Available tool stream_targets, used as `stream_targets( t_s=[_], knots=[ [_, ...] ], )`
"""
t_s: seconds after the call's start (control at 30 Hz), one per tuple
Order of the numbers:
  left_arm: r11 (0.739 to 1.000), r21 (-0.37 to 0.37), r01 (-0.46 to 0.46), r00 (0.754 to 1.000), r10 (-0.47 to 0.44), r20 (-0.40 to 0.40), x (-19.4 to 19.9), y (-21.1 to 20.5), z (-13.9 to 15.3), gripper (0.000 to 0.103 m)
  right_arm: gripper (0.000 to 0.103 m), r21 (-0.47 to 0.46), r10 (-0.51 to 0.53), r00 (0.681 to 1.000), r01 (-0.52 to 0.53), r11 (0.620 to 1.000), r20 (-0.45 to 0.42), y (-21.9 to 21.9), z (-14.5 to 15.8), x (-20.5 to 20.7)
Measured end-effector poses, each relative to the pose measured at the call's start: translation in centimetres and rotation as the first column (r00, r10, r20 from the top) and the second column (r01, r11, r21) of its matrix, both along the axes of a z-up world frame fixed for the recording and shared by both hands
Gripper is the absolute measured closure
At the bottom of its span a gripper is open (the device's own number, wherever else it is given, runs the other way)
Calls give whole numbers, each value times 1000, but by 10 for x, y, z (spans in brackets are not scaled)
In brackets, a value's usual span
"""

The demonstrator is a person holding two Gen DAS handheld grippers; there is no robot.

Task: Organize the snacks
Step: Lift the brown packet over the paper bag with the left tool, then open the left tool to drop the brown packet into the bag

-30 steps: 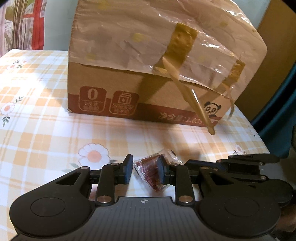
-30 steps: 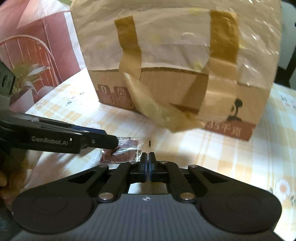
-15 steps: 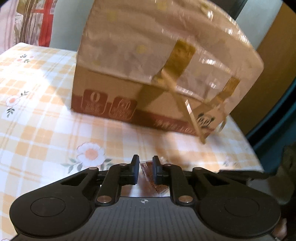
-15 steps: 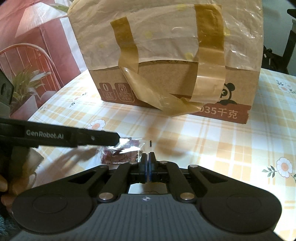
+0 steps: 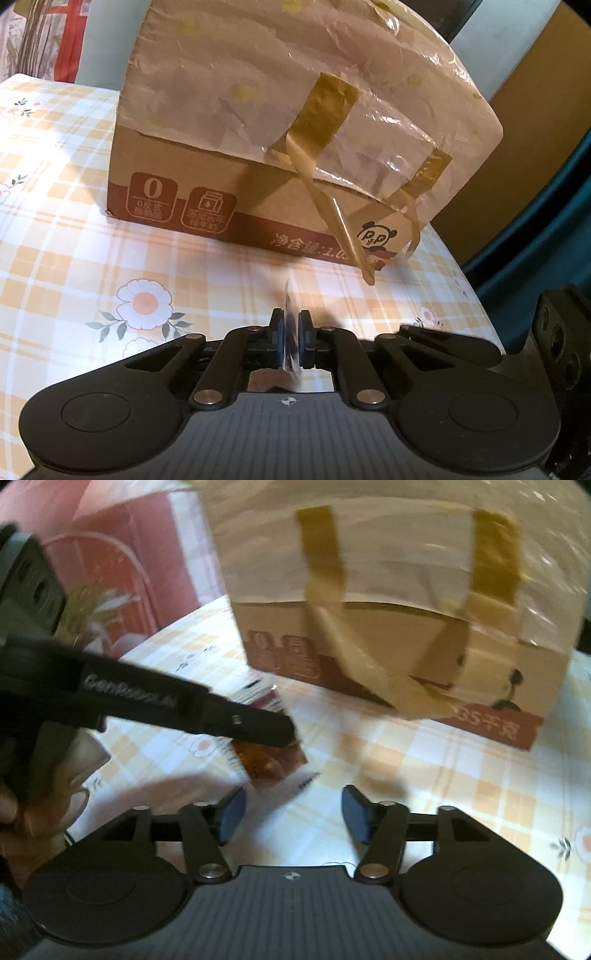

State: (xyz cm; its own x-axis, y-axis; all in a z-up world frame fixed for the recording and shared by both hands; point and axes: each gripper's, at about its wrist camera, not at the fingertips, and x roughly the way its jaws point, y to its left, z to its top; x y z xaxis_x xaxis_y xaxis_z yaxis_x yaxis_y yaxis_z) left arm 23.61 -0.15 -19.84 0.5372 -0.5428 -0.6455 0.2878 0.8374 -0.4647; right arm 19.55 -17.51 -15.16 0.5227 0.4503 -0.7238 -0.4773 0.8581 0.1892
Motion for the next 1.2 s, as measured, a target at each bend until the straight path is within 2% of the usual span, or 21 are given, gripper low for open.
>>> stream_targets(
  t_s=[0.17, 0.27, 0.3, 0.43, 0.57, 0.7, 0.83, 1.03, 1.13, 1.2],
  knots=[
    [1000, -19, 23, 1000, -23, -16, 1, -2, -5, 97, 41, -32, 31, 999, -30, 999, 43, 4, 3, 2],
    [999, -24, 41, 999, -41, -19, -1, -7, -6, 97, 47, -68, 75, 994, -70, 995, 83, 7, 5, -1],
    [999, -21, 44, 999, -45, -17, -2, -8, -6, 97, 54, -74, 85, 993, -79, 994, 83, 7, 4, -1],
    [998, -30, 51, 999, -52, -8, -3, -12, -2, 97, 62, -62, 86, 993, -81, 995, 84, 4, 5, -3],
    [997, -46, 64, 997, -62, 35, -4, -14, 19, 97, 66, -62, 89, 988, -82, 995, 123, -1, 19, -6],
    [993, -79, 90, 987, -79, 141, -6, -16, 60, 97, 67, -63, 93, 972, -81, 995, 218, -6, 52, -10],
    [988, -102, 118, 963, -89, 255, -5, -21, 106, 97, 67, -64, 98, 938, -81, 995, 334, -15, 95, -13],
    [982, -114, 148, 917, -93, 389, 20, -37, 165, 97, 67, -112, 107, 857, -58, 992, 504, -21, 156, -2],
    [982, -95, 164, 894, -107, 435, 43, -50, 183, 97, 67, -117, 89, 822, -28, 993, 562, -23, 176, 18],
    [979, -95, 179, 888, -119, 444, 61, -59, 187, 96, 67, -120, 74, 807, -4, 993, 586, -26, 185, 30]
  ],
)
